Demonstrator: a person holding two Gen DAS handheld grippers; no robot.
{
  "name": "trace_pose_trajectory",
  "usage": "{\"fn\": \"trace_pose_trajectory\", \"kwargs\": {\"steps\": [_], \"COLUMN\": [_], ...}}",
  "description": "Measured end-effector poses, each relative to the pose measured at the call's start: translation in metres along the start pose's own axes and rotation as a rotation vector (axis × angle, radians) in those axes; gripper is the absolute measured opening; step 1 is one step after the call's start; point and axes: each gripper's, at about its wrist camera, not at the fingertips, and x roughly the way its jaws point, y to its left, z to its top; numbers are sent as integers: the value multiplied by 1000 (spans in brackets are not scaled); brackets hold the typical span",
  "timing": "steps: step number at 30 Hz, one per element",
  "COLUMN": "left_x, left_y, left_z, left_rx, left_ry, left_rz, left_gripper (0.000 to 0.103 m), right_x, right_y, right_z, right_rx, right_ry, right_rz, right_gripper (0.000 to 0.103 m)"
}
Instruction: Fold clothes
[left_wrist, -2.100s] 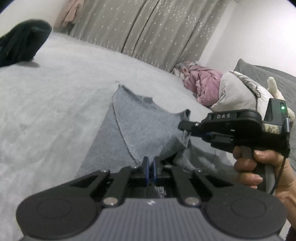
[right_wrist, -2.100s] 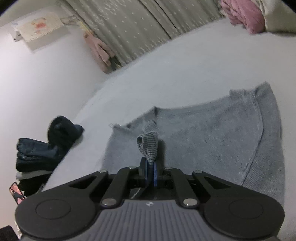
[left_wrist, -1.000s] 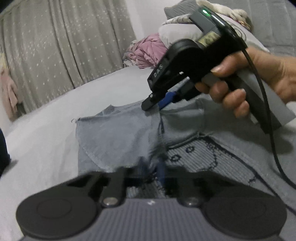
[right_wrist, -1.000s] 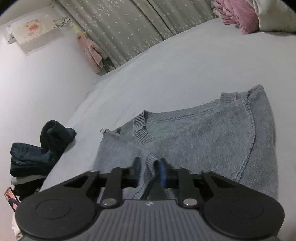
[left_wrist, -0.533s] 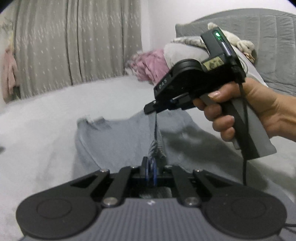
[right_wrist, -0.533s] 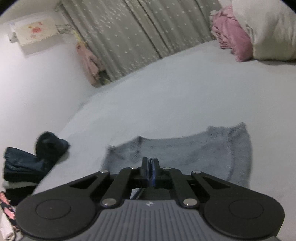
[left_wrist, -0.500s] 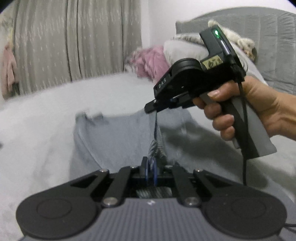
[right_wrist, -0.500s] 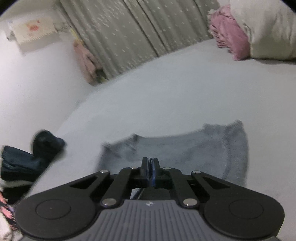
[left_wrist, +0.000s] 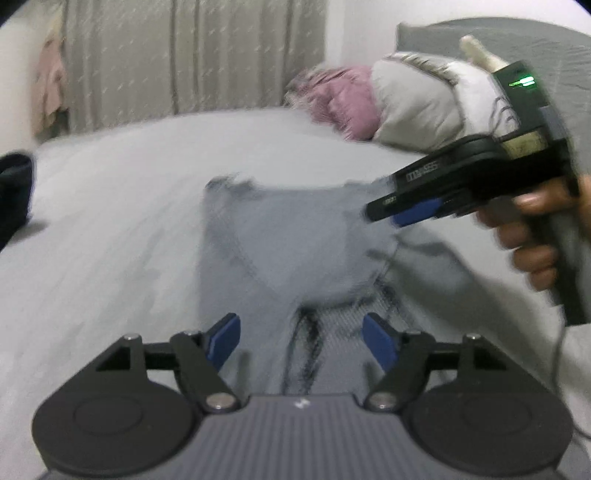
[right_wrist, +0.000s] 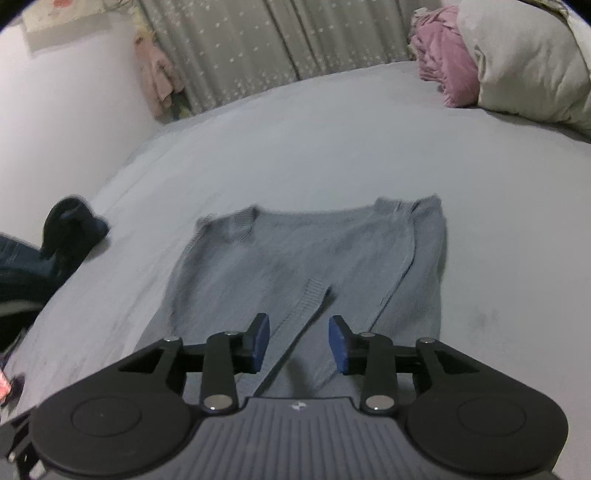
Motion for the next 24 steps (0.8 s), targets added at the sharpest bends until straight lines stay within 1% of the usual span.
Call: {"fn": "trace_pose_trajectory", "kwargs": {"steps": [2,4,5,8,10,11,12,15,17,20,21,22,23,24], "left_x": [-14,-33,-37,-62,-76,-79,-85,-104,-114,-125,-127,-130,-130,-130], "left_y": [9,20,24,39,48,50,51,51,46,31,29,27,26,25], "left_z": [-8,-24,-28,-55,-72,-77,-85,-101,-105,-112,-113,-115,-115,-115], "left_rx": [-26,-72,-82,-121,-147,-153,-157,-141,-111,-1,14,26,29,33], "left_ry": [28,56,64,105,135,143,149,154,161,165,166,168,171,176], "left_rz": [20,17,15,8,-8,-14,-18,-7,17,68,72,66,55,45], "left_gripper": [72,72,72,71,67,66,62,55,54,52,47,40,26,20], "right_x": [-6,-10,-12,-12,-10,-6,-5,-4,0,8,12,17,21,24], "right_y": [8,17,22,36,44,52,55,71,79,83,83,83,83,83], "right_z": [-8,-19,-26,-49,-62,-74,-79,-93,-95,-91,-89,-88,-87,-87], "right_rx": [8,19,31,70,86,98,103,101,110,141,156,173,190,205], "right_ry": [21,46,60,101,121,136,139,123,110,93,87,86,85,82], "right_rz": [17,47,71,128,151,172,185,218,227,228,229,228,228,230], "right_gripper": [36,36,36,36,36,36,36,36,36,34,32,29,25,23]}}
